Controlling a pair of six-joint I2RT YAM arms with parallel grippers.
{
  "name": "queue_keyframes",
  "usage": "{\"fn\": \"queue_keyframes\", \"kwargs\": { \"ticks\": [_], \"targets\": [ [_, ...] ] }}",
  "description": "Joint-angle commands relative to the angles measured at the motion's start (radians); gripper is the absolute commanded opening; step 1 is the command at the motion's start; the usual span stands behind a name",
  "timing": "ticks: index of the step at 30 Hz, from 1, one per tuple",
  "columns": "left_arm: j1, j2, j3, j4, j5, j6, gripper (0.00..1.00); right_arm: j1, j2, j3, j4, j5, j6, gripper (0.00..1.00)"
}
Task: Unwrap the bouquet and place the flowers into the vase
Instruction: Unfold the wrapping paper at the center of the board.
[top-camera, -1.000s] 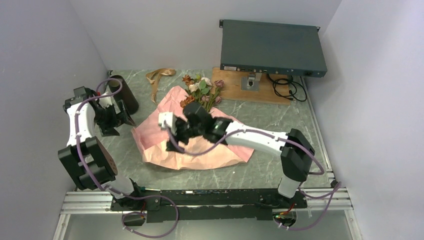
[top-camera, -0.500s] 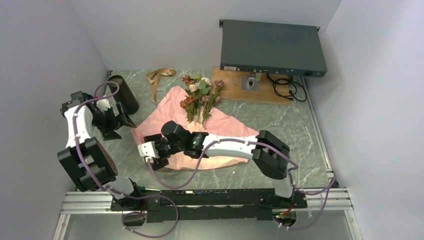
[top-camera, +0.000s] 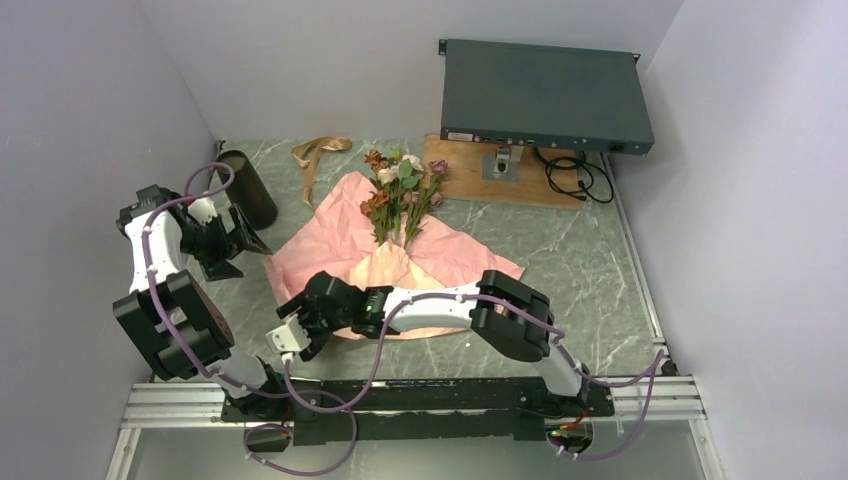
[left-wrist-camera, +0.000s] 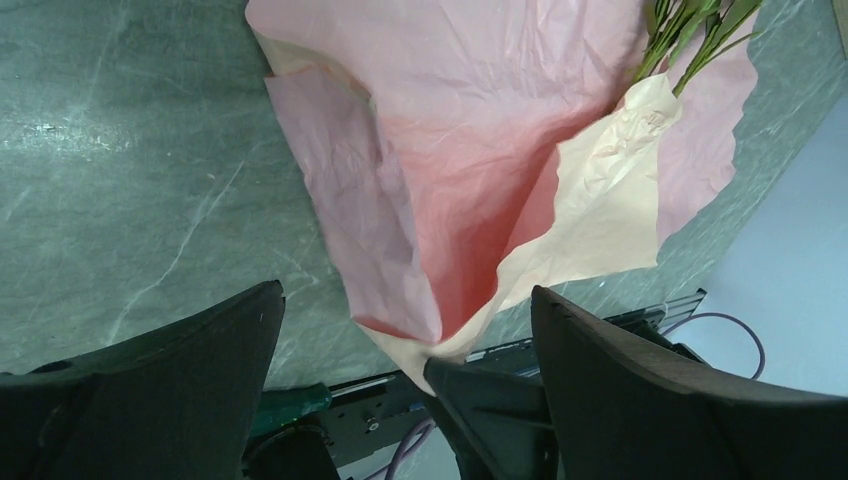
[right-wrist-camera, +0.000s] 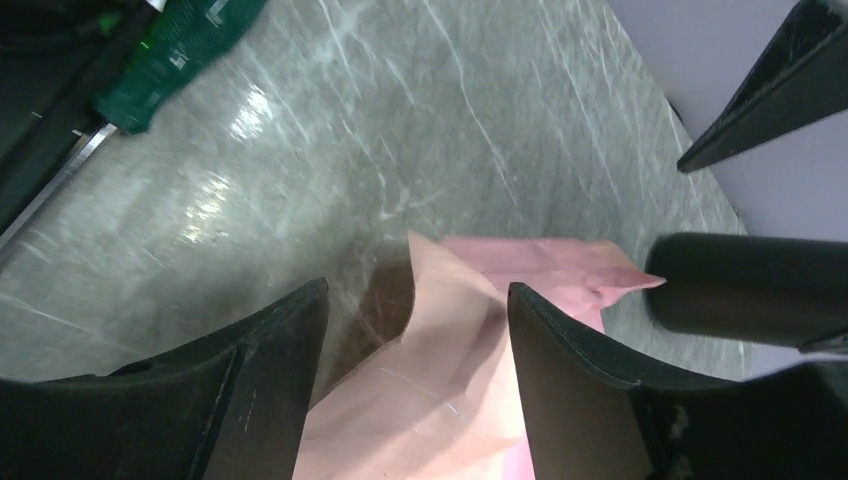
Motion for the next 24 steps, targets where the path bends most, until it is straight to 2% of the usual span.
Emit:
{"fn": "queue_keyframes", "kwargs": {
  "ticks": [1, 6, 13, 15, 19, 24],
  "targets": [
    [0.015, -0.015, 0.015, 0.006, 0.044, 0.033, 0.99, 0.0, -0.014, -0.006, 0.078, 0.152, -0.065, 0.67],
    [0.016, -0.023, 0.008, 0.014, 0.079, 0.032, 0.99, -0.008, -0.052, -0.077, 0.124, 0.252, -0.059, 0.53],
    [0.015, -0.064, -0.011, 0.031, 0.102, 0.08, 0.99, -0.049, -0.122, -0.132, 0.152, 0.308, 0.135, 0.33],
    [0.016, -0.078, -0.026, 0.034, 0.111, 0.094, 0.99, -0.069, -0.13, -0.135, 0.14, 0.309, 0.193, 0.32],
    [0.016, -0.104, -0.049, 0.03, 0.151, 0.123, 0.99, -0.107, -0.154, -0.146, 0.111, 0.262, 0.302, 0.43],
    [0.016, -0.153, -0.082, 0.077, 0.193, 0.103, 0.99, -0.157, -0.142, -0.092, 0.019, 0.197, 0.451, 0.41]
  ]
}}
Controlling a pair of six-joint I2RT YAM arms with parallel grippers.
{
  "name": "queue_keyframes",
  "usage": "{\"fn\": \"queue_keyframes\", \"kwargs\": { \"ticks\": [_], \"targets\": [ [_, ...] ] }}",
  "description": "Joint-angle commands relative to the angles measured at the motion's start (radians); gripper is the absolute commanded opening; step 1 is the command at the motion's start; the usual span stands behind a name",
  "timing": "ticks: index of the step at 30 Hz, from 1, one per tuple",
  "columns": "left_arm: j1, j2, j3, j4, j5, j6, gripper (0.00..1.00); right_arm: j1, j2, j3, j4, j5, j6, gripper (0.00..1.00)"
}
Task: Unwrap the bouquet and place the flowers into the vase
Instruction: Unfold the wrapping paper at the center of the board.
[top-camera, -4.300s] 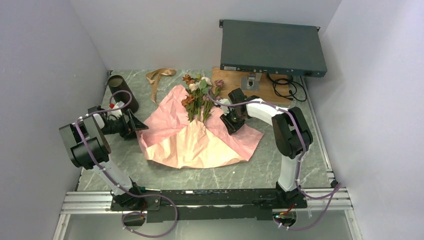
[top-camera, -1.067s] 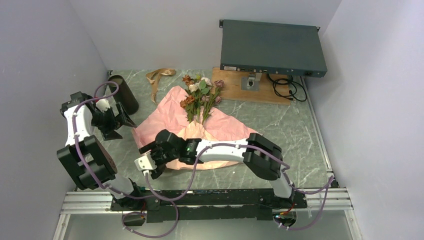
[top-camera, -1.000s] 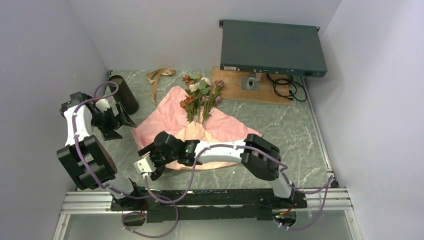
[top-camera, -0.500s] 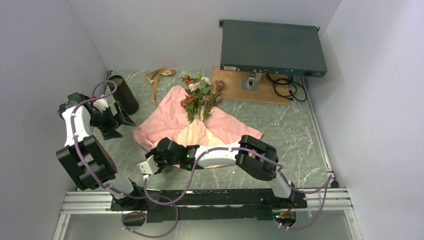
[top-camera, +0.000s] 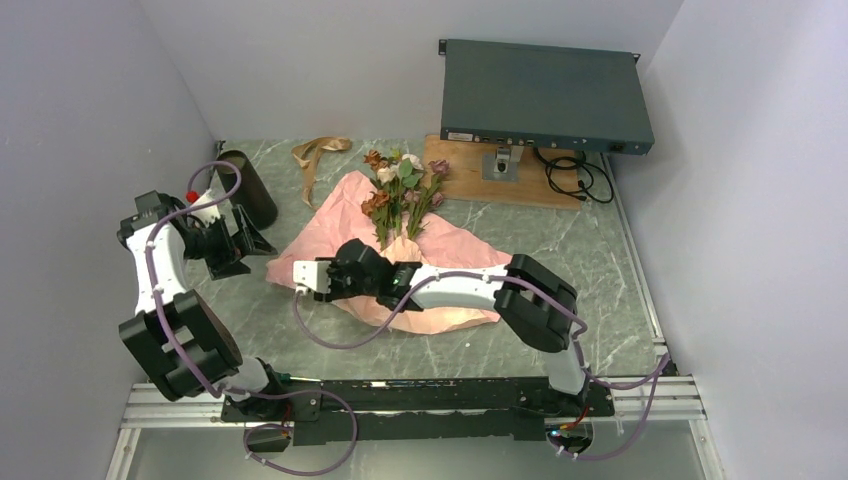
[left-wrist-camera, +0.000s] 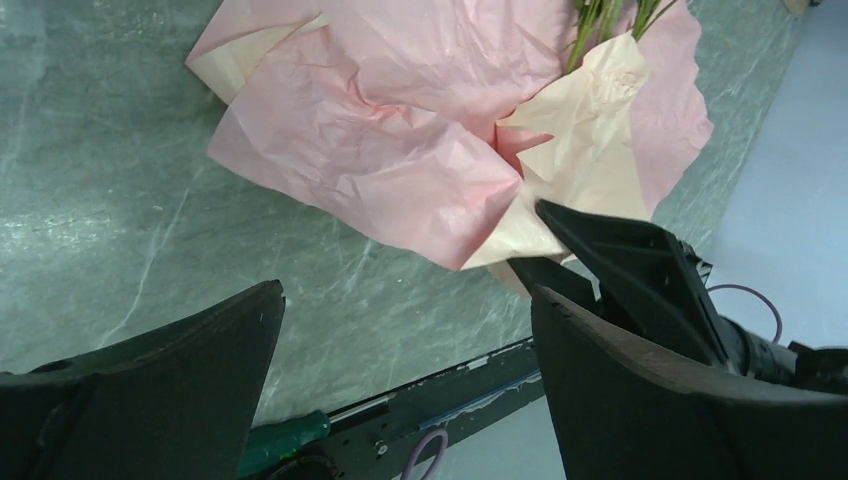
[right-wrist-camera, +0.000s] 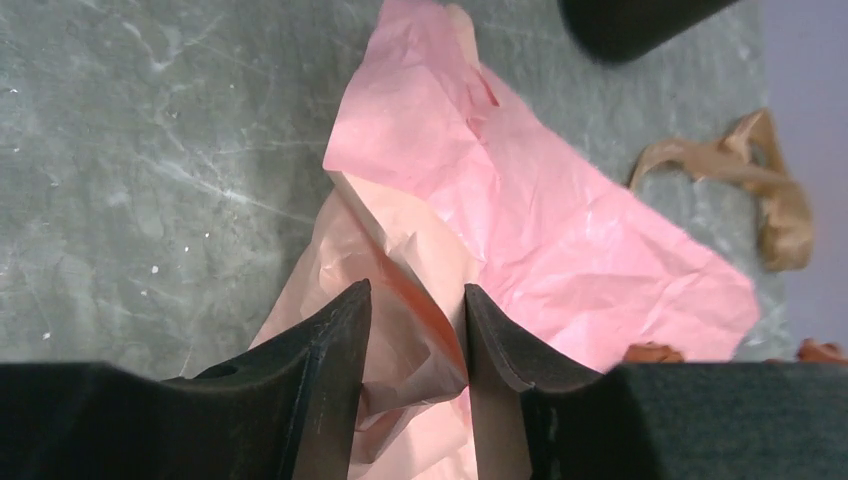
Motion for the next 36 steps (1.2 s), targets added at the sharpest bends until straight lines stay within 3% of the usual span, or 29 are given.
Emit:
{"fn": "queue_keyframes", "kwargs": {
  "ticks": [1, 9, 17, 22, 29, 36],
  "targets": [
    [0.005, -0.055, -0.024, 0.062, 0.08, -0.005, 1.0, -0.043, -0.022, 0.054, -0.083, -0.069, 0.176, 0.4],
    [0.012, 0.077, -0.039, 0.114, 0.116, -0.048, 0.99, -0.129, 0.029, 0.077, -0.145, -0.122, 0.306, 0.33],
    [0.013, 0.166, -0.039, 0.109, 0.097, -0.058, 0.83, -0.163, 0.028, 0.086, -0.155, -0.19, 0.38, 0.32],
    [0.005, 0.197, -0.056, 0.168, 0.12, -0.102, 0.81, -0.163, 0.017, 0.075, -0.15, -0.213, 0.404, 0.32],
    [-0.055, 0.191, -0.065, 0.296, 0.152, -0.232, 0.74, -0.163, -0.002, 0.068, -0.152, -0.243, 0.406, 0.32],
    [-0.114, 0.219, -0.049, 0.316, 0.149, -0.264, 0.68, -0.163, -0.012, 0.09, -0.155, -0.266, 0.414, 0.33]
  ]
}}
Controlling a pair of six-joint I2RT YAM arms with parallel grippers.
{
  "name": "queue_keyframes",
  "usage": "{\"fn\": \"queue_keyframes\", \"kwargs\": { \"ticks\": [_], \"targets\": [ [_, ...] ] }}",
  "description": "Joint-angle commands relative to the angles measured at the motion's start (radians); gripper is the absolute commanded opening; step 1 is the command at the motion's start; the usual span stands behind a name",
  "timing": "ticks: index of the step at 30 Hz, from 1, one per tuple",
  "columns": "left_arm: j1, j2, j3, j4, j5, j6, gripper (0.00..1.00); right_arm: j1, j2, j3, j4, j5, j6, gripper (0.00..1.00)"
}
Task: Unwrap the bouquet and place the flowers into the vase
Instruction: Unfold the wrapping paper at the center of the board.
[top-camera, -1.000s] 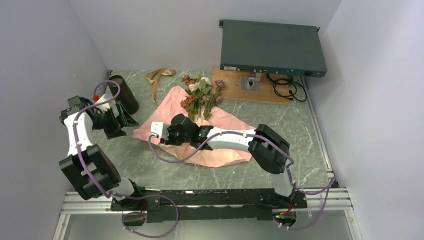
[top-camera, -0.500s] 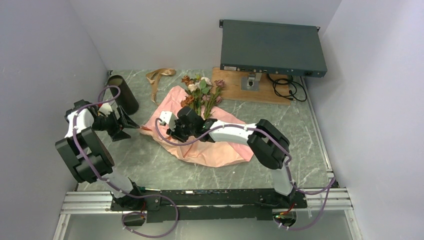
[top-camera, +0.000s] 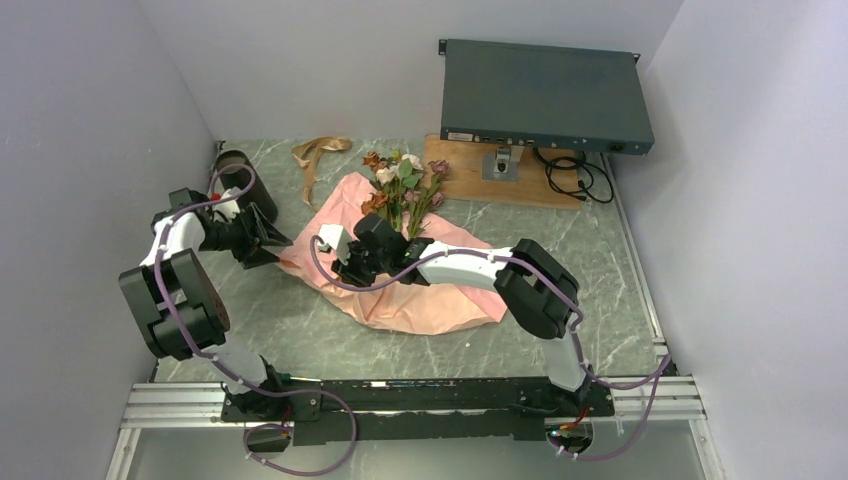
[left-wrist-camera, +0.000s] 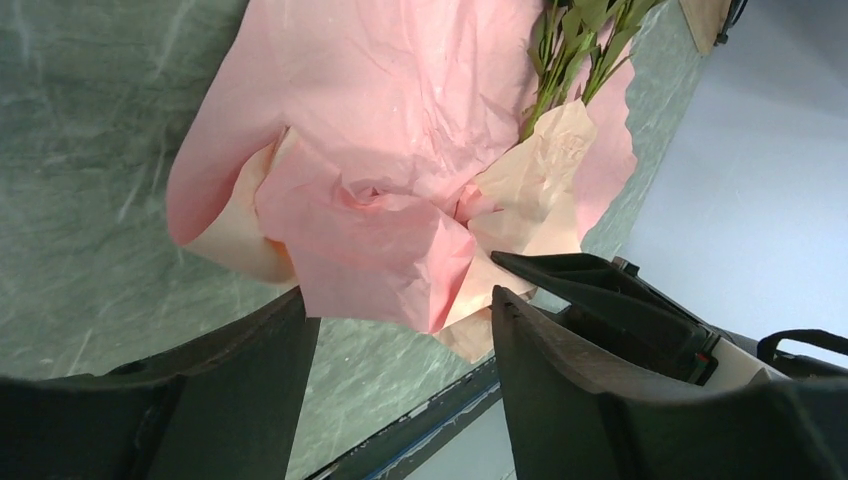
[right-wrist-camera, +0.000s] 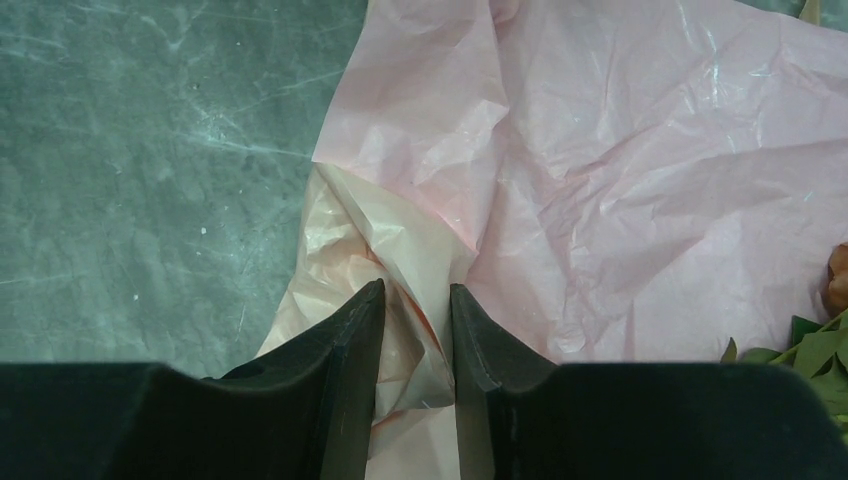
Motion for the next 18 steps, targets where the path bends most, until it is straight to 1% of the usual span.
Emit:
{"fn": "queue_keyframes", "kwargs": {
  "ticks": [1, 5, 8, 11, 12, 13, 15, 16, 18],
  "targets": [
    [-0.021, 0.017, 0.017, 0.032, 0.03, -0.033, 0.66, 0.002, -0.046, 0.048, 0.011, -0.042, 0.024, 0.33],
    [-0.025, 0.037, 0.037, -0.006, 0.009, -0.011, 0.62, 0.001, -0.073, 0.043, 0.026, -0.066, 0.047, 0.34],
    [-0.027, 0.052, 0.046, -0.025, -0.025, 0.002, 0.53, 0.001, -0.101, 0.036, 0.034, -0.096, 0.064, 0.34],
    [-0.037, 0.064, 0.053, -0.034, -0.043, 0.016, 0.43, 0.0, -0.135, 0.018, 0.043, -0.122, 0.074, 0.36],
    [-0.038, 0.067, 0.057, -0.038, -0.05, 0.022, 0.37, -0.003, -0.148, 0.014, 0.036, -0.129, 0.08, 0.38],
    [-0.039, 0.071, 0.061, -0.04, -0.056, 0.029, 0.28, -0.008, -0.164, 0.009, 0.028, -0.132, 0.09, 0.42],
    [-0.039, 0.073, 0.07, -0.053, -0.083, 0.049, 0.05, -0.03, -0.202, -0.003, 0.011, -0.143, 0.122, 0.51],
    [-0.04, 0.072, 0.077, -0.063, -0.093, 0.059, 0.0, -0.048, -0.225, -0.013, -0.004, -0.149, 0.132, 0.55],
    [-0.04, 0.069, 0.096, -0.089, -0.11, 0.092, 0.0, -0.094, -0.27, -0.032, -0.051, -0.139, 0.144, 0.58]
  ]
}}
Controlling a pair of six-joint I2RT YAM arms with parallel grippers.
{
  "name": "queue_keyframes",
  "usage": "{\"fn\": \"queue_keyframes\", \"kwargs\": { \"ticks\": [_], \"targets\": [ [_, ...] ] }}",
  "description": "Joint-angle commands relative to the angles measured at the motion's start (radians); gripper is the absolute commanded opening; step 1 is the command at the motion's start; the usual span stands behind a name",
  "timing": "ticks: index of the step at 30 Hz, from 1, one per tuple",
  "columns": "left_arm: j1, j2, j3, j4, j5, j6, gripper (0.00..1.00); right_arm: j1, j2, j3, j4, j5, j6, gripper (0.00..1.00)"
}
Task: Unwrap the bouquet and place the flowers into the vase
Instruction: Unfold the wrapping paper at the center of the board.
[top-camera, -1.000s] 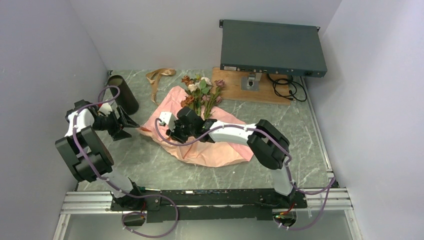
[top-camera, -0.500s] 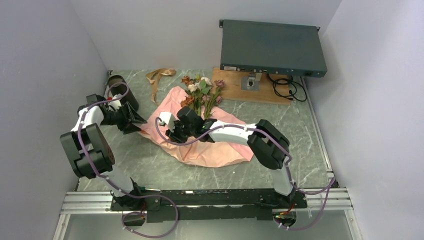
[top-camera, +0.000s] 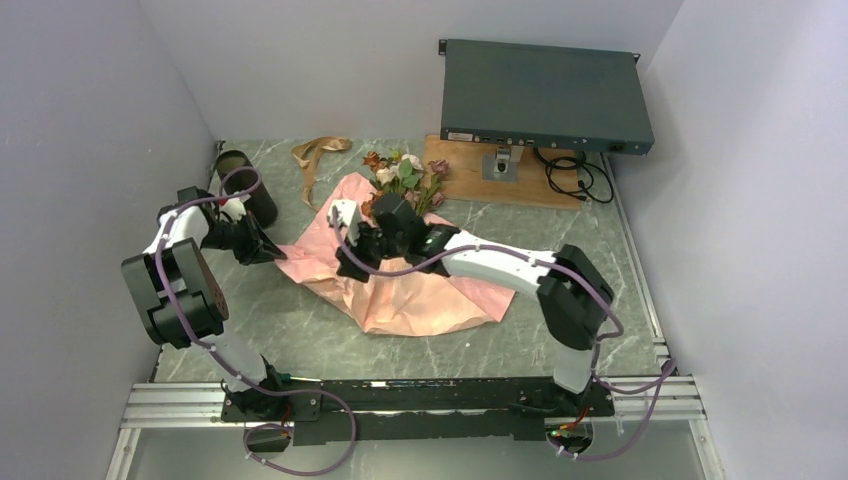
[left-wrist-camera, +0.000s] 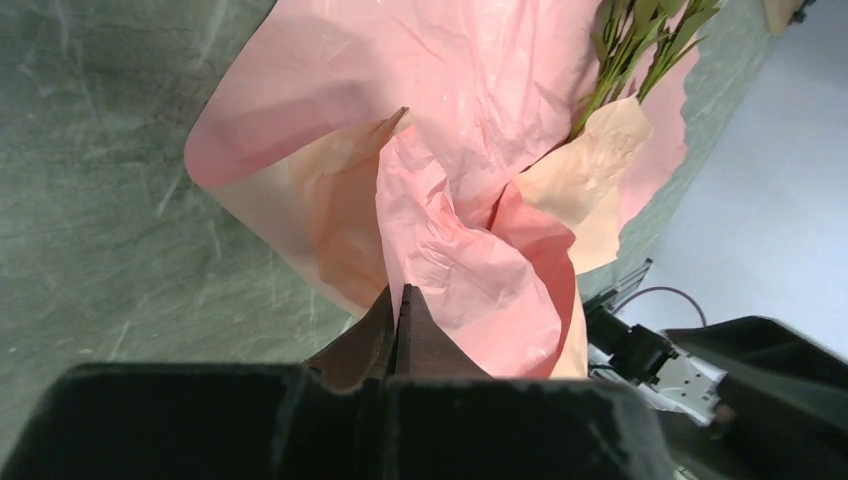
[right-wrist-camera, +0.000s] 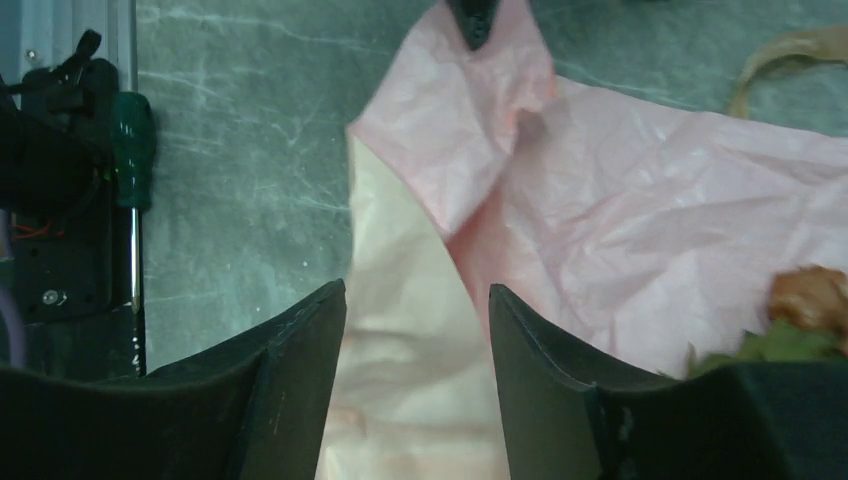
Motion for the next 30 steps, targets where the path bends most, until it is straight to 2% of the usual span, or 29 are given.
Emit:
{"fn": "queue_keyframes", "kwargs": {
  "ticks": [1, 4, 9, 14, 24, 30],
  "targets": [
    [-0.003, -0.007, 0.073, -0.068, -0.059, 0.073, 0.0, -0.098, -0.144, -0.035, -0.064, -0.009, 0.051, 0.59],
    [-0.003, -0.003, 0.116, -0.139, -0.106, 0.156, 0.0, -0.146, -0.193, -0.068, -0.135, 0.102, 0.008, 0.55],
    [-0.004, -0.026, 0.147, -0.23, -0.207, 0.264, 0.0, -0.22, -0.219, -0.135, -0.215, 0.278, -0.06, 0.36],
    [-0.004, -0.086, 0.138, -0.279, -0.299, 0.346, 0.0, -0.259, -0.185, -0.201, -0.218, 0.357, -0.116, 0.29],
    [-0.003, -0.22, 0.032, -0.28, -0.422, 0.458, 0.0, -0.315, -0.042, -0.22, -0.178, 0.456, -0.17, 0.25],
    [-0.001, -0.26, -0.039, -0.17, -0.593, 0.51, 0.0, -0.335, 0.032, -0.219, -0.189, 0.467, -0.222, 0.25]
  ]
}}
